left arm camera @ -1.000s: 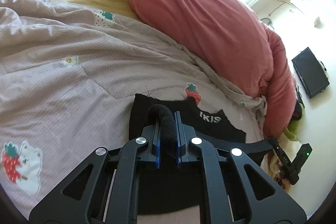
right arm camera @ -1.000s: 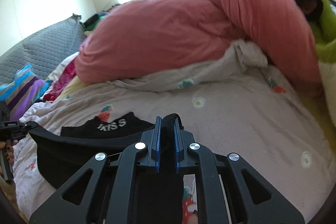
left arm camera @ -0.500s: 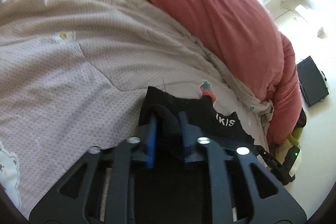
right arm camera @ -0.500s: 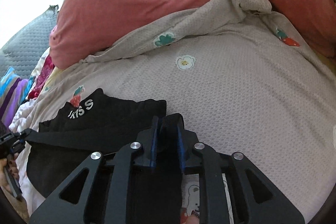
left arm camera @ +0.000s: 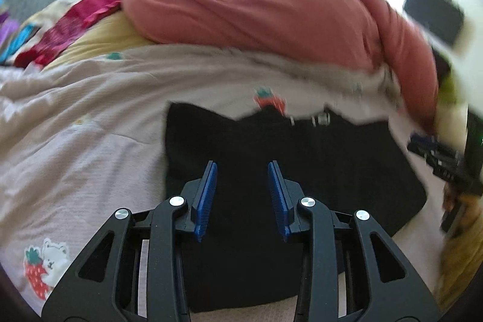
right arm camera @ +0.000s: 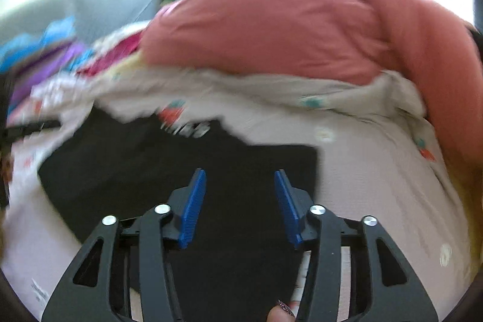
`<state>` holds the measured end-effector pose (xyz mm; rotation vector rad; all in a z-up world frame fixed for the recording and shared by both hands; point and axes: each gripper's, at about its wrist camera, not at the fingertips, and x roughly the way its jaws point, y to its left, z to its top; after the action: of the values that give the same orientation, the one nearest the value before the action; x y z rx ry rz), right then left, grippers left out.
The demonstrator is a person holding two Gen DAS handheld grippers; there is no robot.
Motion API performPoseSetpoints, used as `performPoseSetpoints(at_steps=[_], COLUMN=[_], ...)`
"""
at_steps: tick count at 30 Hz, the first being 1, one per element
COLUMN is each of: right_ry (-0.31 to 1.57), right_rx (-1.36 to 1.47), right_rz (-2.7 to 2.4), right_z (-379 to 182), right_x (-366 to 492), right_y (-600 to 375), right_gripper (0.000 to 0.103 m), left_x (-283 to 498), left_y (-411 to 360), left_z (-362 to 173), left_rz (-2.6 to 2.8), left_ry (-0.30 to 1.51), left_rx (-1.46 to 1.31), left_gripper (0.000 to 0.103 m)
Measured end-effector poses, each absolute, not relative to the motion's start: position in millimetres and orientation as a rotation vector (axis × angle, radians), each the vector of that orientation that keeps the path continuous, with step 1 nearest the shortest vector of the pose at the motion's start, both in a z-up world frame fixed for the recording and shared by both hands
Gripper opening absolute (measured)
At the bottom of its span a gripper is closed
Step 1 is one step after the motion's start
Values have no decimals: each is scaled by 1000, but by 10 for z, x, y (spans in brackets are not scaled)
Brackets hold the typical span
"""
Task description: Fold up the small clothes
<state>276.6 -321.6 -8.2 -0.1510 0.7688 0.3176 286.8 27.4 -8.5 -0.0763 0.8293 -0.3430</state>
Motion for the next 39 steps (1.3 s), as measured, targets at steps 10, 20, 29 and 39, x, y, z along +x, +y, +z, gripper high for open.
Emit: performPoseSetpoints(at_steps=[10,20,29,39], right_ry=[893,902,993,992], right_rx=[-48,286,548,692], right_rz=[211,154,202,213], right_z=[-397,-220,-509,-606], right_x=[2908,2091,1929,2072], right_y=[-3288,-4031,-4126,-4135], right_gripper=[46,53,55,54], left_x=[2883,2263,1912,1790], left_y=[649,1166,946,853], left_z=[-536,-410,-545,-552], left_rz=[-198,-206,-315,-363], left_ry=[946,946,994,968], left_rx=[-201,-488,-663,-848], left_gripper=[27,42,51,52])
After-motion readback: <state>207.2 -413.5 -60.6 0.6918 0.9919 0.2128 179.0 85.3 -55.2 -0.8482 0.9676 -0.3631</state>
